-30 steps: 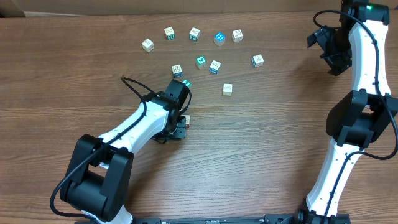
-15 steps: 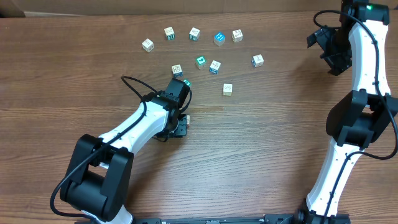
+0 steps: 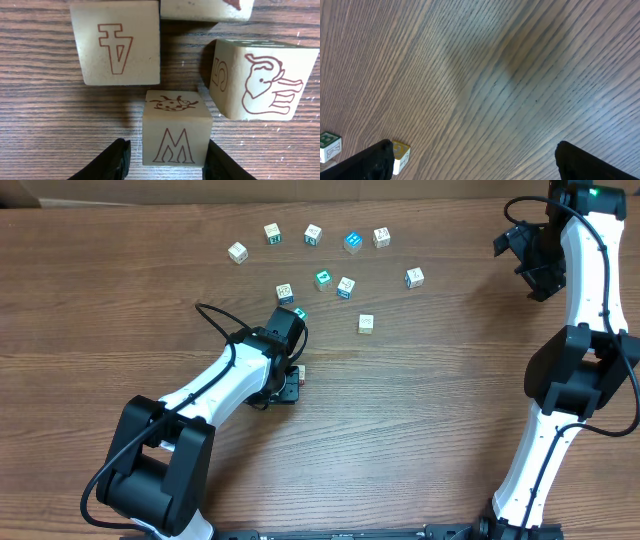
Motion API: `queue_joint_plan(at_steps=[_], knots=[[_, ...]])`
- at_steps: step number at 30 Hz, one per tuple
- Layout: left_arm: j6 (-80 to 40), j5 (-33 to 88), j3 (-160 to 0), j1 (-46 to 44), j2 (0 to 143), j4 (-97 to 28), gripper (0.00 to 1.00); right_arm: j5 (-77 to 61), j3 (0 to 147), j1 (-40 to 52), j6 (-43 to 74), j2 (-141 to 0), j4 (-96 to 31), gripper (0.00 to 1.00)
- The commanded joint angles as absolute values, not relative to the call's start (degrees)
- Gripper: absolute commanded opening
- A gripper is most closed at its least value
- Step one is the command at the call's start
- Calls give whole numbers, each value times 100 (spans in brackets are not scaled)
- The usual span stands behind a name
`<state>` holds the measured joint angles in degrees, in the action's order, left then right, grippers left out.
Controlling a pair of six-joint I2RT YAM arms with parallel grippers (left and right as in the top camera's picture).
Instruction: Form a circle
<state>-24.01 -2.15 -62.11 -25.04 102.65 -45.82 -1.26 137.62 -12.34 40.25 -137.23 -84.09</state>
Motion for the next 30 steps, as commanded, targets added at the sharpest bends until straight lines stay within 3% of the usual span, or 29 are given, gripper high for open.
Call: queue_joint_plan(at_steps=[1, 15, 30], knots=[[-2377, -187, -6143, -2517, 10267, -4587, 44, -115, 13861, -1245, 4007, -13566, -8407, 100], [-2377, -143, -6143, -2517, 10267, -4840, 72, -115, 13861, -1245, 4007, -13566, -8405, 100], [-2377, -145, -6143, -2517, 10267, -4895, 80, -115, 13861, -1245, 4007, -13566, -8405, 100]])
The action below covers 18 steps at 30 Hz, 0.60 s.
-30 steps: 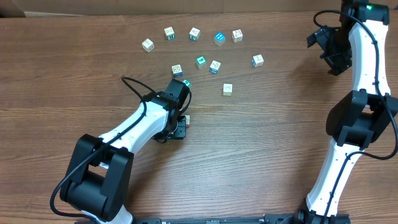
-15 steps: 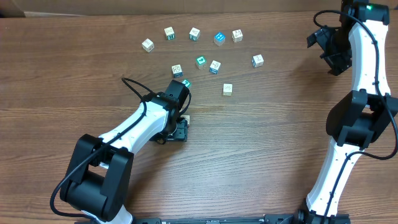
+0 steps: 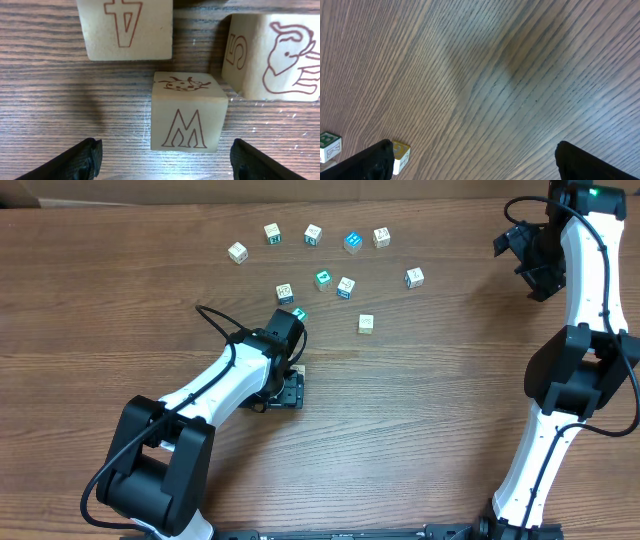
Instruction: Form a circle
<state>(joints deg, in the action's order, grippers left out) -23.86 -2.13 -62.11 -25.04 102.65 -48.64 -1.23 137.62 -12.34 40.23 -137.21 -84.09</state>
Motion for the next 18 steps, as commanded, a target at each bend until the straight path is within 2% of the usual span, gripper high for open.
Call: queue_joint_plan(at_steps=[1, 18], knots=[[-2377, -145, -6143, -2517, 10267, -4908, 80, -115, 13861, -1245, 4007, -13566, -8405, 100], [-2377, -145, -6143, -2517, 10267, -4954, 81, -115, 13861, -1245, 4007, -13566, -8405, 100]])
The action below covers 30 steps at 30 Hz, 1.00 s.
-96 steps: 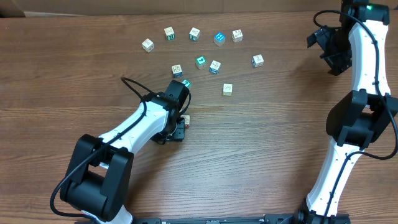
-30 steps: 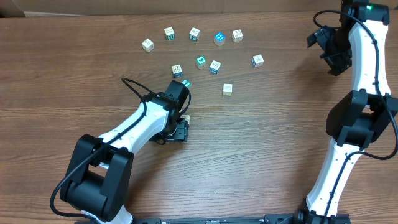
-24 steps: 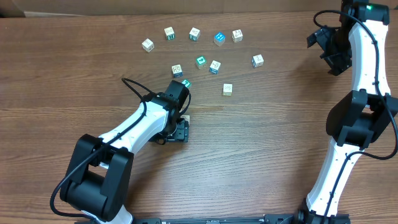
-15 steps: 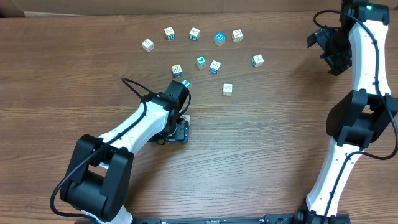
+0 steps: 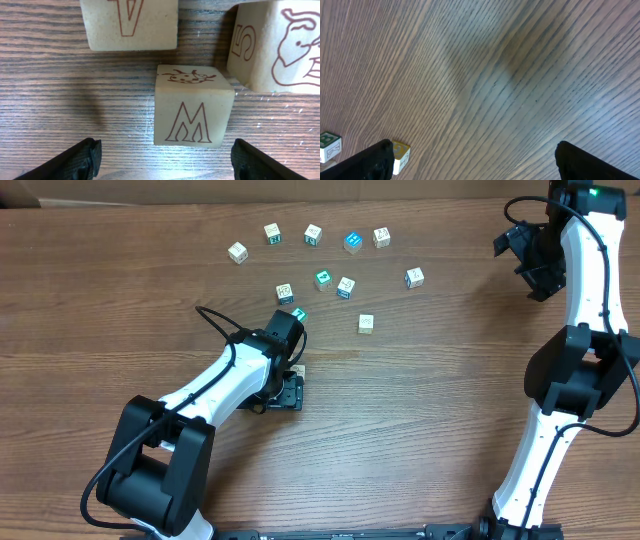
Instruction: Form a circle
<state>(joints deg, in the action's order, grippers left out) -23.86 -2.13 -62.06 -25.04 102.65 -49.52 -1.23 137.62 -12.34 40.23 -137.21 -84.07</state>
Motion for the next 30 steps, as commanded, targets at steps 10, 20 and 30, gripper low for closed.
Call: queue_joint_plan(at_steps=[10, 20, 30], knots=[[-2377, -145, -6143, -2517, 10267, -4954, 81, -115, 13861, -1245, 4007, -13566, -8405, 100], [-2377, -145, -6143, -2517, 10267, -4950, 79, -115, 13861, -1245, 4007, -13566, -8405, 100], [-2377, -148, -6143, -2517, 10267, -4950, 79, -115, 13861, -1245, 4007, -13566, -8405, 100]])
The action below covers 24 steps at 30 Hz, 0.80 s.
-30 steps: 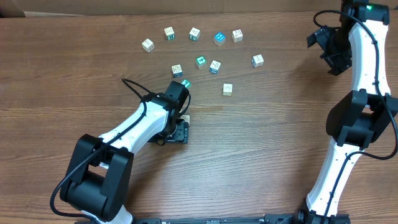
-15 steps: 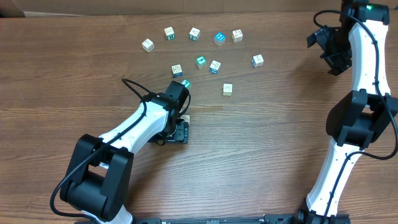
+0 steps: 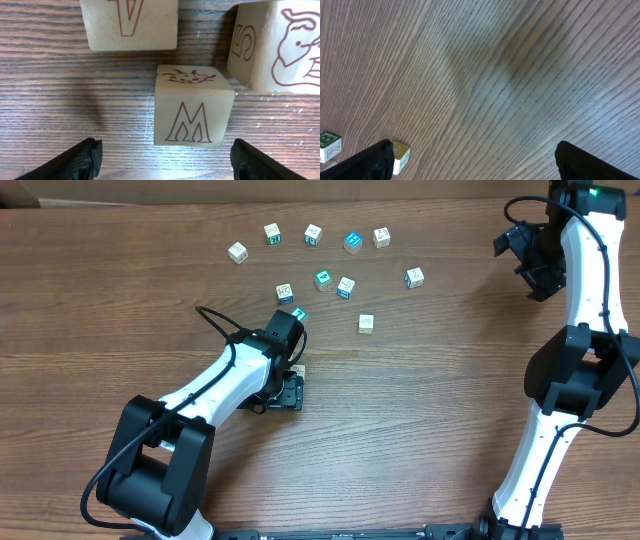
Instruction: Form a circle
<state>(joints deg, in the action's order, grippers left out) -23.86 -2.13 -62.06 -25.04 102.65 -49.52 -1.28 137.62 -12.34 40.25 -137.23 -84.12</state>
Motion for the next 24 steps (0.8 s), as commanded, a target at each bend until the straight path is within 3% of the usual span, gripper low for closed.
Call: queue_joint_plan(at_steps=[1, 11, 24], knots=[[-2377, -148, -6143, -2517, 10267, -4950, 79, -115, 13861, -1245, 4007, -13566, -8405, 100], [-2377, -145, -6143, -2517, 10267, -4952, 73, -115, 13861, -1245, 4007, -13566, -8405, 100], [-2377, -145, -6143, -2517, 10267, -4952, 73, -115, 13861, -1245, 4007, -13566, -8405, 100]])
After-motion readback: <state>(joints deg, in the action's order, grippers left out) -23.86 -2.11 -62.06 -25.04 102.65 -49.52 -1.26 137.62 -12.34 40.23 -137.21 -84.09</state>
